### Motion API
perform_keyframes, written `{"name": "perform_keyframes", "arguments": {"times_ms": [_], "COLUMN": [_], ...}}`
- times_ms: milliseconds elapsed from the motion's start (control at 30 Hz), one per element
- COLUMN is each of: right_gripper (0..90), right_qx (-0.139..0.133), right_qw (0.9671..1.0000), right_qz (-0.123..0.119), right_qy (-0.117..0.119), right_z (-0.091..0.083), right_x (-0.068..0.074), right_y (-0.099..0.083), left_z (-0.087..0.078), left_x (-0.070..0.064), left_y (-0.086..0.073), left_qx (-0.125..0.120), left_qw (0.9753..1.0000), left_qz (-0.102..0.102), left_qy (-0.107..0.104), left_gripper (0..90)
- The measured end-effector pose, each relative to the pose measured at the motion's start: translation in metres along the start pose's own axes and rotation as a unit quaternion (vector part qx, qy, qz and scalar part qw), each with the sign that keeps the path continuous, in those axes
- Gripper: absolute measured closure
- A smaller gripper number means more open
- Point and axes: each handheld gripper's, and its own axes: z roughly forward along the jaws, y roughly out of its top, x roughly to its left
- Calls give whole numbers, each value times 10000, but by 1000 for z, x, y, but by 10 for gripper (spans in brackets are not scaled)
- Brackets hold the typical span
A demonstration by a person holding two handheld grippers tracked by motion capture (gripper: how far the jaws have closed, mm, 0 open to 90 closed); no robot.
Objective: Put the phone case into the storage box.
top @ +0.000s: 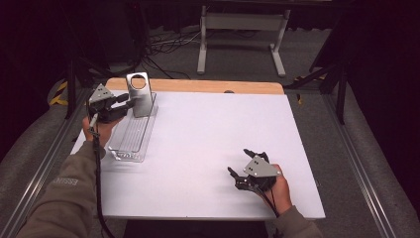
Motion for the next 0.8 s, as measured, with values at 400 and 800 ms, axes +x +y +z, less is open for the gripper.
{"name": "perform_keyframes", "arguments": {"times_ms": [400,800], "right_gripper": [244,295], "right_qx": [-70,-324], "right_qw": [9999,9992], "right_qz": [55,224], "right_qy": [76,20], "right_z": [3,3], "right_x": [-3,-7], "right_y": [1,6], "left_z": [-13,-22], "left_x": [-14,-25], "left_y": [3,-5], "left_qx": [-85,-311], "left_qw": [9999,9987], "left_qz": [65,128], "left_qy": [-113,-370], "left_gripper": [362,210]}}
